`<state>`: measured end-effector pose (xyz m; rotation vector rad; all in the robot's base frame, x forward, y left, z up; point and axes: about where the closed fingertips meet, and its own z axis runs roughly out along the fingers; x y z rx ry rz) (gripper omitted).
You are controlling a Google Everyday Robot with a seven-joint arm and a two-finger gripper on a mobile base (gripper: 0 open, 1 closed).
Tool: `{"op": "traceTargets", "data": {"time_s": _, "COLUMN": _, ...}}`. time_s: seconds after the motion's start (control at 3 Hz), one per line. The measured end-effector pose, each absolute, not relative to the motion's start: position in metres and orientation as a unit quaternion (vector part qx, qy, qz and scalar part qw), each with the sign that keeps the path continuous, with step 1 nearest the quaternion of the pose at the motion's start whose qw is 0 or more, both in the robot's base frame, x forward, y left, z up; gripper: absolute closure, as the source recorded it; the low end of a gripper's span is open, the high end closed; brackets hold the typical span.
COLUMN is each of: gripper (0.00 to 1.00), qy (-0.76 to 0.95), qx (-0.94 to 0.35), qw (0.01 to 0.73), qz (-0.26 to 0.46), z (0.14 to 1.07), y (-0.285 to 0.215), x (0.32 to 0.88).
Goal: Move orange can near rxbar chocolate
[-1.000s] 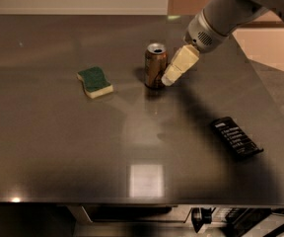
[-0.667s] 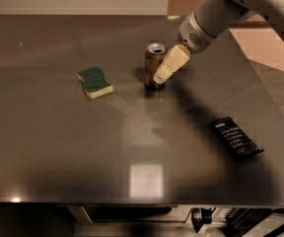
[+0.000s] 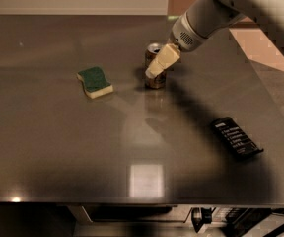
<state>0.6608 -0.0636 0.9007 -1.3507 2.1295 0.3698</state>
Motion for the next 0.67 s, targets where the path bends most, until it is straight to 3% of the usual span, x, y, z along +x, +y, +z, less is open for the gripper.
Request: {"op": "traceTargets", "data": {"time_s": 0.67, "gripper": 0.64, "qy": 0.792, "qx": -0.507, "qw": 0.298, "qz": 0.163, "z": 0.9075, "y": -0.0555, "x": 0.6545}}
